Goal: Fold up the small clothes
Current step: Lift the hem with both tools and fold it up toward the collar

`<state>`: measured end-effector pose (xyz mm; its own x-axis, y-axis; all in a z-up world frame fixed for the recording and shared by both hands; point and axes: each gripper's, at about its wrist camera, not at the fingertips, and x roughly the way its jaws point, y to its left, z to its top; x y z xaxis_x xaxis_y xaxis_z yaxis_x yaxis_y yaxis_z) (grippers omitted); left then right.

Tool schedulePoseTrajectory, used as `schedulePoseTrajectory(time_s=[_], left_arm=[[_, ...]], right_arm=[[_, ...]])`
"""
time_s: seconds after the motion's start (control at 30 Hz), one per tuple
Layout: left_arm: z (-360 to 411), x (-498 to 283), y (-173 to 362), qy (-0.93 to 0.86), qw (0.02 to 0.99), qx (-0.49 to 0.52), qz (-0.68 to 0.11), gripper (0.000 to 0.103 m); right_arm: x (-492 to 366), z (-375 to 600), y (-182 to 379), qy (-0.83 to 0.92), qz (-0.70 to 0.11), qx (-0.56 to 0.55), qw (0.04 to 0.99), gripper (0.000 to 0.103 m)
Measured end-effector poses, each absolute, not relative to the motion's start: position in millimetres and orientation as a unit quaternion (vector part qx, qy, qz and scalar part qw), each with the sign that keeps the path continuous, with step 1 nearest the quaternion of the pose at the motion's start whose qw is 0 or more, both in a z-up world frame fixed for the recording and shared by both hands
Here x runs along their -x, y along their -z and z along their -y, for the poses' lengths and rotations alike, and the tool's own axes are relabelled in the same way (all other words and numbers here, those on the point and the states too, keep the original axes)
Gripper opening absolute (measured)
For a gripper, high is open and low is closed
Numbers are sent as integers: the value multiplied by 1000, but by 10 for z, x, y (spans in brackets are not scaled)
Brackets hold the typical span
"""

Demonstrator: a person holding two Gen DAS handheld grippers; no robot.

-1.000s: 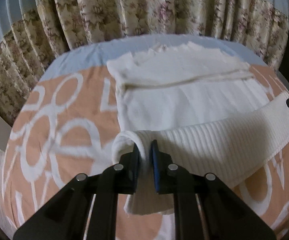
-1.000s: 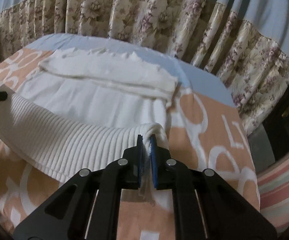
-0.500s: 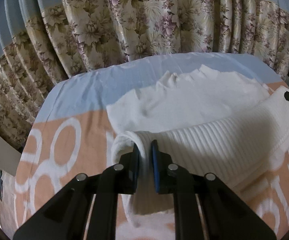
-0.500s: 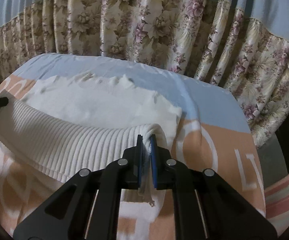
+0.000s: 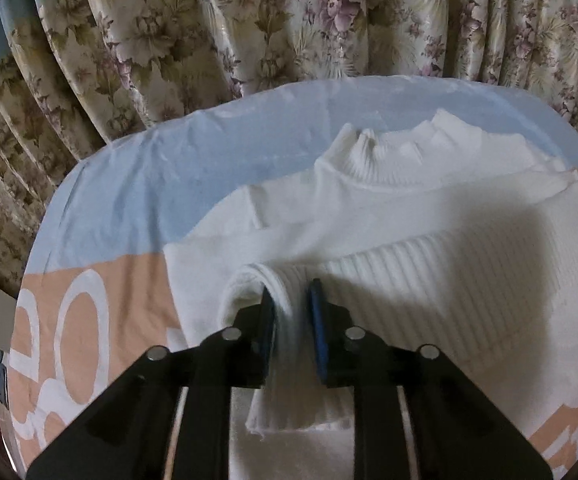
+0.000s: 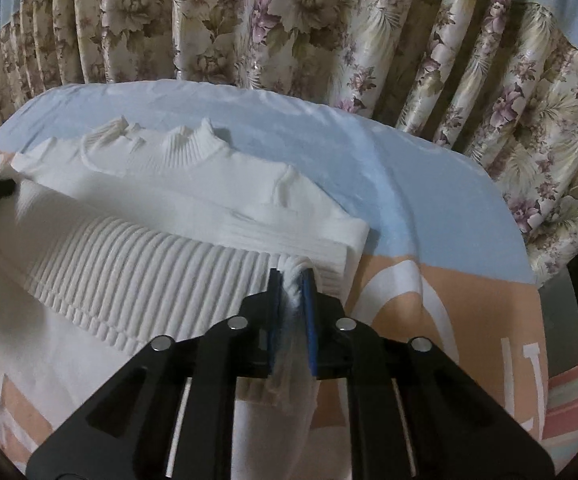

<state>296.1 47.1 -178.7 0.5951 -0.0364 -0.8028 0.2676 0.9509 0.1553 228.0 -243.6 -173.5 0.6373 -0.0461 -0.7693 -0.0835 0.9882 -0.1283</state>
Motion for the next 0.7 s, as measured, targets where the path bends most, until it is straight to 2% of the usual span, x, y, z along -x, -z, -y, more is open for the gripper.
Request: schedulePoseTrajectory(time_s=[0.03,0.07,0.1,0.13,0.27,0.47,0.5,0.53,0.57,0.6,0.63,0.67,0.7], left_arm=[[-495,-2943,1756,83,885,-133,-438,37],[-535,-2922,1705,76,888,-132,-433,60],[-591,-2890,1641,67,893,-129,-425,69],[-655,-2866,1563,63,899,-121,-416,74],[-870,-2753,1376,72,902,-69,-420,74],[-574,-2544,1575,101,885,-86,-447,73],[-503,-2543,1645,100,882,-96,-451,73],[-468,-2535,1687,99,881,-102,-452,65],[-437,-2527,1728,97,879,-108,-454,51],[-413,-2541,1771,96,876,-113,-458,45],[-406,-2552,1793,103,875,-112,-460,31],[-399,-2562,1802,113,872,-108,-464,19],[-386,-2570,1785,116,872,-111,-463,15]], right_arm=[[-2271,2472,1708,-17,-426,68,902,29],[-2265,2522,1679,-24,-424,54,904,39],[-2234,2599,1615,-34,-419,31,907,41],[-2201,2675,1551,-36,-413,11,910,42],[-2049,2840,1414,-45,-409,-38,911,44],[-1916,2502,1611,-50,-435,14,899,43],[-1896,2440,1644,-46,-435,27,899,41],[-1872,2382,1651,-45,-429,40,901,35],[-1854,2327,1657,-48,-425,53,902,25],[-1824,2297,1687,-50,-423,65,903,21],[-1821,2262,1698,-51,-421,78,902,13],[-1818,2234,1710,-52,-418,92,902,7],[-1817,2209,1719,-53,-414,107,902,7]])
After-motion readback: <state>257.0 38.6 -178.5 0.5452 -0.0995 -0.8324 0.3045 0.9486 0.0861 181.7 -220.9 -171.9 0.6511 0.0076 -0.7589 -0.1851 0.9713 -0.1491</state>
